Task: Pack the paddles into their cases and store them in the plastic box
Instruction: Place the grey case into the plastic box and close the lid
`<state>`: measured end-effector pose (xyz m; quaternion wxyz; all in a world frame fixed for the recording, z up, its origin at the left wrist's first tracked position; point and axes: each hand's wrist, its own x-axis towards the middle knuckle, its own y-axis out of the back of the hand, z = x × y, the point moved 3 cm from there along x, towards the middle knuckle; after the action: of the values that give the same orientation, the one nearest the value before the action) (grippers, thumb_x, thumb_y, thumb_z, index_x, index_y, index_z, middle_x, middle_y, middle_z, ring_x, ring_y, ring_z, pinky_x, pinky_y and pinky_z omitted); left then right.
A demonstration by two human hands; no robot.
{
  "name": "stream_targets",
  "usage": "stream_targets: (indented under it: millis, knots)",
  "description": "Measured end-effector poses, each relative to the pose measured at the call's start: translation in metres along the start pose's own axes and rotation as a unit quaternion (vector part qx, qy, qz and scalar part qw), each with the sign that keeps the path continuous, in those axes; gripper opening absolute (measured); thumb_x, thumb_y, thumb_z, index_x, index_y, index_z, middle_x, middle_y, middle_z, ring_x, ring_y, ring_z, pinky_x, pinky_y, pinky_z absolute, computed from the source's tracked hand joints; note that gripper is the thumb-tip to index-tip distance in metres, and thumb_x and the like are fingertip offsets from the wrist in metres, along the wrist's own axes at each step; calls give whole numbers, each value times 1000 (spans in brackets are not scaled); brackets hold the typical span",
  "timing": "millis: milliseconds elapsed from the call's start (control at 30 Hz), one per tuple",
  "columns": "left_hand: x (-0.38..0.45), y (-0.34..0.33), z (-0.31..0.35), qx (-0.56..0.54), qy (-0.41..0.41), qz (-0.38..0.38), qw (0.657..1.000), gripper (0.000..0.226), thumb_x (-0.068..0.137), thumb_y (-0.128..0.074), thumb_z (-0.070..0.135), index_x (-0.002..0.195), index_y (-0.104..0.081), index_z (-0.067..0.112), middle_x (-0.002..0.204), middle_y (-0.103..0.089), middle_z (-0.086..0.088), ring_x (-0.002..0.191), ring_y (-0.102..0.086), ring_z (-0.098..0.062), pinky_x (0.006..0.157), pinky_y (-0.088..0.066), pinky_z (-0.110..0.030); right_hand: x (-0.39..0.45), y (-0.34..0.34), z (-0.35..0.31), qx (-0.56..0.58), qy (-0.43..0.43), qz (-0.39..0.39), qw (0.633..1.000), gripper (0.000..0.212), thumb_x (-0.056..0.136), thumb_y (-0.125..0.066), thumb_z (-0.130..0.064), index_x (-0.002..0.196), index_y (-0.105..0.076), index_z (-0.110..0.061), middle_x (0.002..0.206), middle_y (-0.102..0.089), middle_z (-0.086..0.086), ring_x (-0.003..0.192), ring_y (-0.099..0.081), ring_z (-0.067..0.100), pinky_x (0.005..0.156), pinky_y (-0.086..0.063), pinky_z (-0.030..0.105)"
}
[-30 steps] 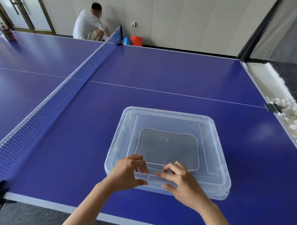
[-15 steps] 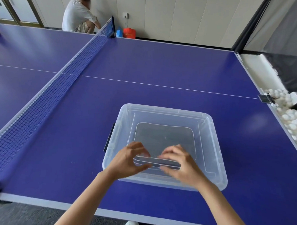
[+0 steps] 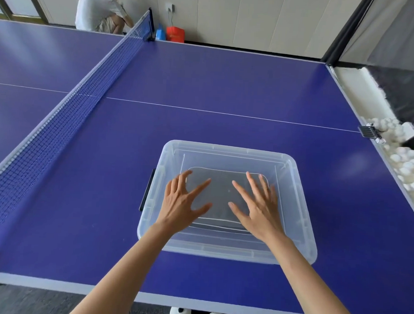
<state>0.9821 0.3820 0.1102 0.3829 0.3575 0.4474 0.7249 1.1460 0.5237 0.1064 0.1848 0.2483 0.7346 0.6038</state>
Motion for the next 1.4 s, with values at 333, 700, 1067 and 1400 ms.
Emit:
stream_targets:
  millis: [333, 700, 1067, 1400]
  knots:
    - [8, 18, -23, -97, 83, 65, 990, 48, 83, -68, 34, 129, -57, 24, 133, -51, -9, 125, -42, -33, 102, -35, -43, 39, -7, -63, 18, 35, -16, 999, 61, 90, -36, -61, 145, -26, -36, 160, -5, 1, 147, 1, 29, 117, 0, 50]
    - [-11, 15, -96, -435, 473, -123, 756, 66, 60, -79, 58, 99, -65, 6, 97, -71, -10, 80, -68, -24, 72, -54, -37, 46, -27, -89, -2, 65, -10, 998, 60, 88, -8, -70, 144, 0, -51, 160, 1, -7, 147, 9, 27, 116, 5, 58]
    - [7, 40, -66, -151, 351, 118, 917, 19, 84, -67, 22, 91, -61, 6, 76, -61, -5, 72, -52, -28, 67, -36, -33, 48, -30, -86, 11, 68, 6, 998, 59, 89, -11, -69, 144, -5, -50, 160, -2, -7, 147, 6, 27, 116, 5, 59]
    - [12, 32, -57, -32, 354, 98, 929, 23, 91, -57, 16, 77, -51, -2, 59, -47, -11, 55, -44, -31, 53, -35, -34, 48, -31, -85, 11, 65, -6, 998, 60, 88, -9, -70, 145, -5, -48, 160, 2, -6, 147, 11, 26, 115, 5, 60]
